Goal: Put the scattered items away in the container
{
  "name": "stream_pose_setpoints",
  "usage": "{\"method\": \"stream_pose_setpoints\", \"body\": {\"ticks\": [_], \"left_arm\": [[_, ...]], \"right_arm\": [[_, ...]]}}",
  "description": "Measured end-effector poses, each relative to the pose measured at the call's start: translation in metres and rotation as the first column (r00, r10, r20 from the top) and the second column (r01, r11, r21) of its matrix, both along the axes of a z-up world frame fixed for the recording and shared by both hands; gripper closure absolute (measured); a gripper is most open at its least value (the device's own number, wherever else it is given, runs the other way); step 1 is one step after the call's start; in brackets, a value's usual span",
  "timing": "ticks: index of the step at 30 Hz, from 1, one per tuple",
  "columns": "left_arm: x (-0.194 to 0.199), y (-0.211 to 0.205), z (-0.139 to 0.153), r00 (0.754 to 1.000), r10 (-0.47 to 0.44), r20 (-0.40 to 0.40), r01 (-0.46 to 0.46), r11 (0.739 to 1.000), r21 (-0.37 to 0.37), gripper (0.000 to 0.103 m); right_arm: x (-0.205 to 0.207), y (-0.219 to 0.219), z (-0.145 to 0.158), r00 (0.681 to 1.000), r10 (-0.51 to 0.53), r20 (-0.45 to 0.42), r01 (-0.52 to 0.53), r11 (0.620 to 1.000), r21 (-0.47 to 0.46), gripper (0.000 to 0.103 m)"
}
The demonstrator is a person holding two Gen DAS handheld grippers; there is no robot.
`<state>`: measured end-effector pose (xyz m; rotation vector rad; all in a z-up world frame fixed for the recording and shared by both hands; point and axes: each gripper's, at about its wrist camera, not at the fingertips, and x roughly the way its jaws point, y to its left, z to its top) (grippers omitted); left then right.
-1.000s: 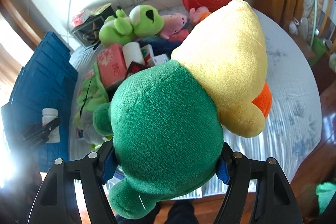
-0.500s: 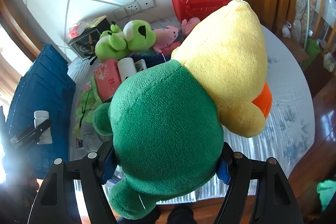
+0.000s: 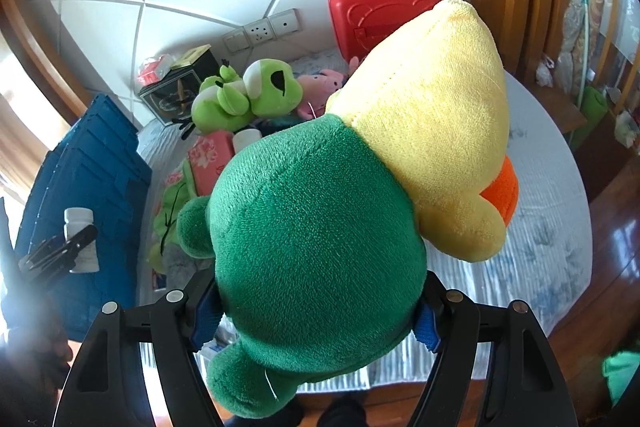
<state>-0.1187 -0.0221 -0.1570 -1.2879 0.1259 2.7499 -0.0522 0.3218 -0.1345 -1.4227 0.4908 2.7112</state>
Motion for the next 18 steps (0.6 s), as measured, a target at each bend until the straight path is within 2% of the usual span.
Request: {"method": "stream_pose_setpoints", "body": {"ticks": [8,18], "left_arm": [[0.009,0.0,0.034,0.998,0.03,-0.054,-0.03,1.0,-0.003,0.055],[0.019,0.001,0.071,0.992,0.058,-0.113,-0.058,0.998,0.005,0.055]], "right_arm": [[0.004,-0.006,0.018,0.999,0.043,-0.032,-0.043,0.999,0.01,0.027],[0.004,-0.015,0.039,0.991,0.103,-0.08,-0.105,0.994,-0.022,0.027]]}}
